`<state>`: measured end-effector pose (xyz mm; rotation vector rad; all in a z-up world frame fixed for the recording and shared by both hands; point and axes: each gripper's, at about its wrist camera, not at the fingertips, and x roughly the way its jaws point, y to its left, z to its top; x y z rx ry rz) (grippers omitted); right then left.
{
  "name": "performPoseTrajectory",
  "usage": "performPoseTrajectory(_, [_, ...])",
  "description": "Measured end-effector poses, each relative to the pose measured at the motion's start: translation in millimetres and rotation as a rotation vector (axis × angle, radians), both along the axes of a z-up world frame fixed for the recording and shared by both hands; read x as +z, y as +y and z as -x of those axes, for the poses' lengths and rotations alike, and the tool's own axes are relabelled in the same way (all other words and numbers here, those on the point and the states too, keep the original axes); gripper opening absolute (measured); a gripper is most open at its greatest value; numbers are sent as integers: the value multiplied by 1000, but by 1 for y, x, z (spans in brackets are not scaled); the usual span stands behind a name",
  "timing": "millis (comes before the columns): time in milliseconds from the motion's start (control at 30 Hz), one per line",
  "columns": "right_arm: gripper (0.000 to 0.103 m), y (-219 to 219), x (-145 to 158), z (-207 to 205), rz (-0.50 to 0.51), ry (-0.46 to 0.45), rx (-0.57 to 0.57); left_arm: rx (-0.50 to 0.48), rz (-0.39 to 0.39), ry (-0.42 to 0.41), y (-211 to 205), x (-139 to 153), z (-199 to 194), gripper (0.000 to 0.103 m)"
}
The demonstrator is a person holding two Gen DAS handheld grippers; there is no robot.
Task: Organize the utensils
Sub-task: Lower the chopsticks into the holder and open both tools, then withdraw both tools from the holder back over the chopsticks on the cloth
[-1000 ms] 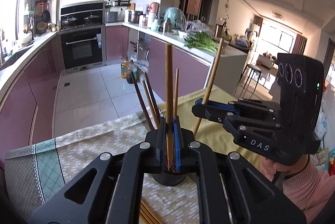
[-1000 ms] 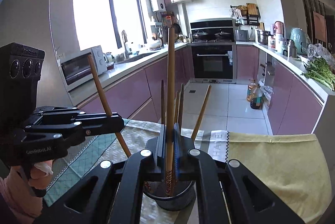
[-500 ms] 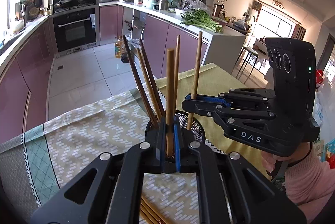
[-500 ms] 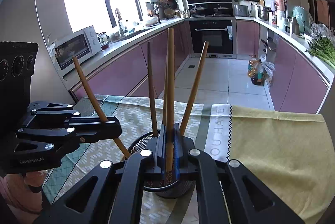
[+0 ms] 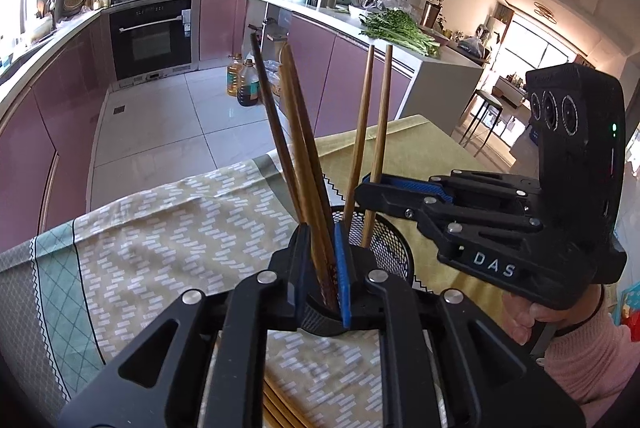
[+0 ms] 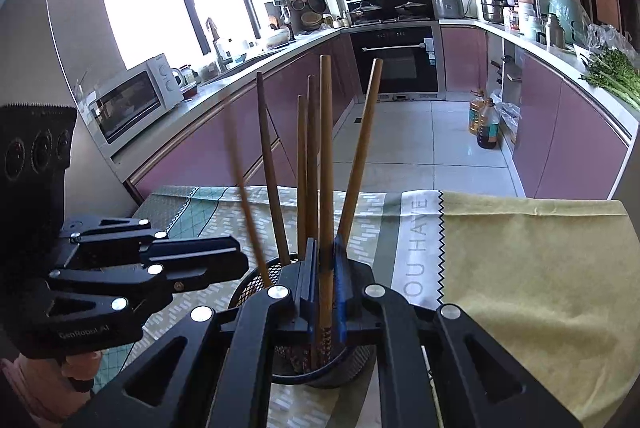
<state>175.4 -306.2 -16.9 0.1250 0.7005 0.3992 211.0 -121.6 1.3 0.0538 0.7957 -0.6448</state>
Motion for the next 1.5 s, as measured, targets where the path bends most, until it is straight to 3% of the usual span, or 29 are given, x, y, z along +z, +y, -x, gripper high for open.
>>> performPoseTrajectory(300, [22,-6,0,7,-11,-23,-21,33,12,-26,15,-6,18,18])
performPoseTrajectory(467, [22,-8,4,18,-15,-49,-20,47,8,-63,27,-6,37,21])
performPoseTrajectory(667, [25,-2,14,53,-29,-108,53,83,2,-111,48,-3,62,29])
performPoseTrajectory(833, [36,13,13,85,-38,-127,161,130,-7,-125,71,-10,84,39])
performPoseTrajectory(1033, [38,44,-28,93,-31,-6,240,192,-54,-75,90,-40,100,48])
performPoseTrajectory(1200, [38,69,-71,90,11,101,240,253,-76,0,107,-73,106,53])
performPoseTrajectory(1500, [38,90,-93,94,65,142,237,294,-91,49,117,-99,115,55])
